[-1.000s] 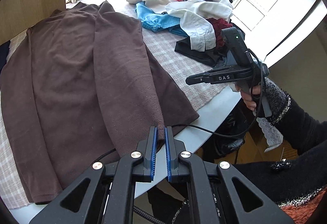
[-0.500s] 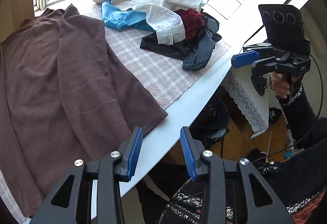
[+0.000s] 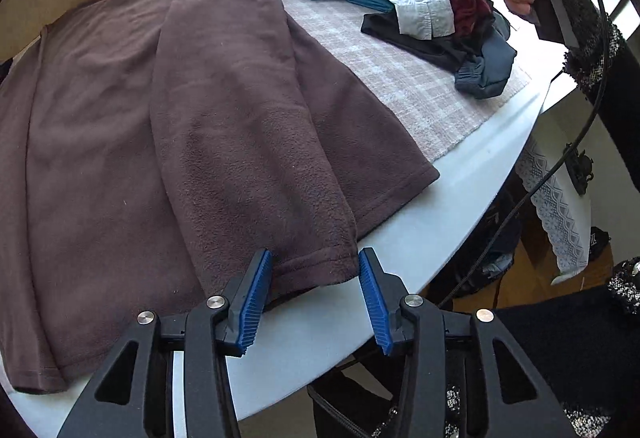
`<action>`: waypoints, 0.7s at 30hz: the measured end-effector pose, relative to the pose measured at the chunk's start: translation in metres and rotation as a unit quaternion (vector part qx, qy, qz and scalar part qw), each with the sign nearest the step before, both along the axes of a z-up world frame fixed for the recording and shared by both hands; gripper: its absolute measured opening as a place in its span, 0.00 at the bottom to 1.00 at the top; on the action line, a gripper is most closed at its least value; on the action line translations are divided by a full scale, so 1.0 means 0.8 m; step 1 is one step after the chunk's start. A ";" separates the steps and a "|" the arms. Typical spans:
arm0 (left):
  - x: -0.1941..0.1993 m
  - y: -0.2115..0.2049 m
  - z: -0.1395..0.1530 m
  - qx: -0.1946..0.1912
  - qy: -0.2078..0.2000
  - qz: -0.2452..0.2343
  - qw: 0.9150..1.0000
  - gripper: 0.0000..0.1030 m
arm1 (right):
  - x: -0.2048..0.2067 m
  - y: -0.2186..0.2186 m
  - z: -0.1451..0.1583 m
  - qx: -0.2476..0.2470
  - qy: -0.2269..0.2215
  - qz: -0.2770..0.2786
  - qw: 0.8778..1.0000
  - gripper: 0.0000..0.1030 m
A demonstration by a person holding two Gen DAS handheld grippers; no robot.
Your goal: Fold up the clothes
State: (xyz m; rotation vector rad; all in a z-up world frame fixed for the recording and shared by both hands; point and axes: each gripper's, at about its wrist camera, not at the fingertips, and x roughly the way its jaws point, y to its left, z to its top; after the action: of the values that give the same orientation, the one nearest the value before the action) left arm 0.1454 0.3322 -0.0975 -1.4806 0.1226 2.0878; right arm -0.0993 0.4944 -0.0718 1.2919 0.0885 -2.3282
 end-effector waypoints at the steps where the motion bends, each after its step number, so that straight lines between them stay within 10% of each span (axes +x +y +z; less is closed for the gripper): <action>1: -0.001 0.000 -0.002 0.004 0.001 0.012 1.000 0.38 | -0.018 -0.004 -0.003 0.027 0.012 0.006 1.000 0.58; 4: 0.000 0.000 -0.005 0.012 0.003 0.046 0.999 0.36 | -0.066 -0.007 -0.035 0.081 -0.009 0.023 0.996 0.58; 12: 0.003 0.003 -0.007 -0.001 0.014 0.102 0.995 0.32 | -0.117 -0.007 -0.094 0.042 -0.122 0.053 0.990 0.57; 16: 0.001 0.000 -0.007 -0.008 0.013 0.113 0.994 0.15 | -0.122 -0.013 -0.115 0.054 -0.158 0.059 0.984 0.23; 21: 0.003 0.002 -0.002 -0.016 0.012 0.118 0.993 0.06 | -0.114 -0.012 -0.103 0.056 -0.131 0.074 0.987 0.07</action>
State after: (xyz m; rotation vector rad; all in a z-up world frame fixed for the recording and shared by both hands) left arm 0.1479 0.3337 -0.0989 -1.5530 -0.0120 2.3010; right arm -0.1903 0.4851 -0.1539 1.5778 0.2247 -2.0360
